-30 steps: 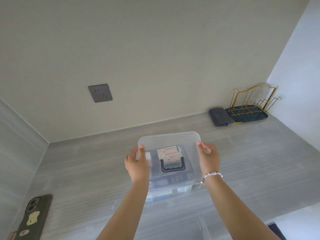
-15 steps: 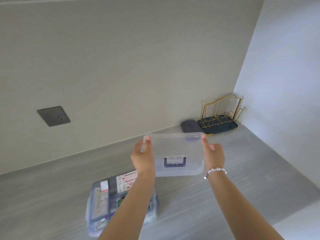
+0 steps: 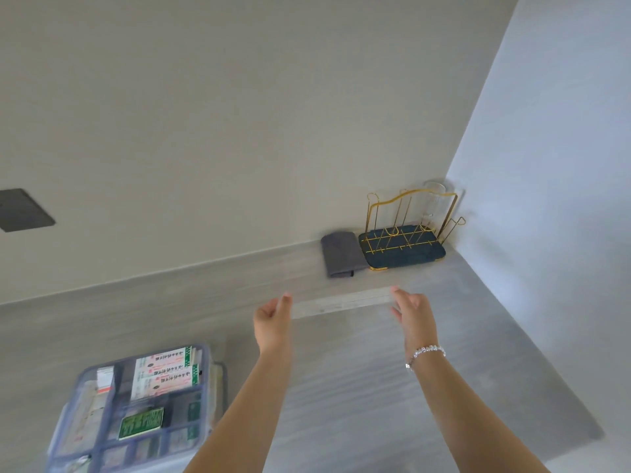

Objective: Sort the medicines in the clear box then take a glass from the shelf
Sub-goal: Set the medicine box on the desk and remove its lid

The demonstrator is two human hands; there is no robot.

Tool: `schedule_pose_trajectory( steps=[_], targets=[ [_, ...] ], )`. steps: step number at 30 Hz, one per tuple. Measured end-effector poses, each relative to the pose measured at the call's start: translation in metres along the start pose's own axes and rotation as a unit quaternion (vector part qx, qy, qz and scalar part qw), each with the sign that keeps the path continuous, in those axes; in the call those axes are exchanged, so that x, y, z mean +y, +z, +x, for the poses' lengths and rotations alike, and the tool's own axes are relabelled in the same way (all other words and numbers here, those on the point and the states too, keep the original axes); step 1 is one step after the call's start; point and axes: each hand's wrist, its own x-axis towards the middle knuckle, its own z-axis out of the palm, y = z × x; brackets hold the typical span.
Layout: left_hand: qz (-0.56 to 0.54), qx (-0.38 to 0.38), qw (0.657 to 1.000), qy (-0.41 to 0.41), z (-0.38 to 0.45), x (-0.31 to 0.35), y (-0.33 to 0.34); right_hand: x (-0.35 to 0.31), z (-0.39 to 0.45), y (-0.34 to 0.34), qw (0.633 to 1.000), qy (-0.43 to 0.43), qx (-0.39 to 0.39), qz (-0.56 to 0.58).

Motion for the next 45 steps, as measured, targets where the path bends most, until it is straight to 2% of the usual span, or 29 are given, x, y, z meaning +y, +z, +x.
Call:
schedule_pose_trajectory(
  steps=[4,9,15,19,23,27,37,41,45],
  targets=[
    [0.039,-0.040,0.998,-0.003,0.005,-0.032,-0.005,0.028,0.014,-0.006,0.996,0.010,-0.054,-0.072],
    [0.087,-0.092,0.991,-0.047,0.011,-0.062,-0.021,0.068,0.022,-0.010,0.993,0.060,-0.088,-0.060],
    [0.144,-0.150,0.977,-0.049,0.007,-0.085,-0.024,0.099,0.025,-0.015,0.962,0.054,-0.123,-0.238],
    [0.162,-0.166,0.972,-0.049,0.004,-0.090,-0.023,0.108,0.021,-0.014,0.951,0.063,-0.132,-0.274],
    [0.213,-0.142,0.966,-0.024,0.000,-0.083,-0.023,0.105,0.016,-0.008,0.944,0.064,-0.133,-0.294],
    [0.204,-0.103,0.973,0.021,-0.012,-0.069,-0.030,0.088,0.000,0.004,0.950,0.011,-0.109,-0.291],
    [0.167,-0.017,0.975,0.143,-0.028,-0.020,-0.131,0.037,-0.085,0.095,0.931,-0.161,-0.257,-0.202],
    [0.207,0.014,0.966,0.153,-0.022,-0.014,-0.182,0.038,-0.126,0.139,0.910,-0.214,-0.284,-0.214],
    [0.273,0.061,0.943,0.179,-0.011,-0.014,-0.239,0.046,-0.164,0.180,0.896,-0.215,-0.304,-0.243]
  ],
)
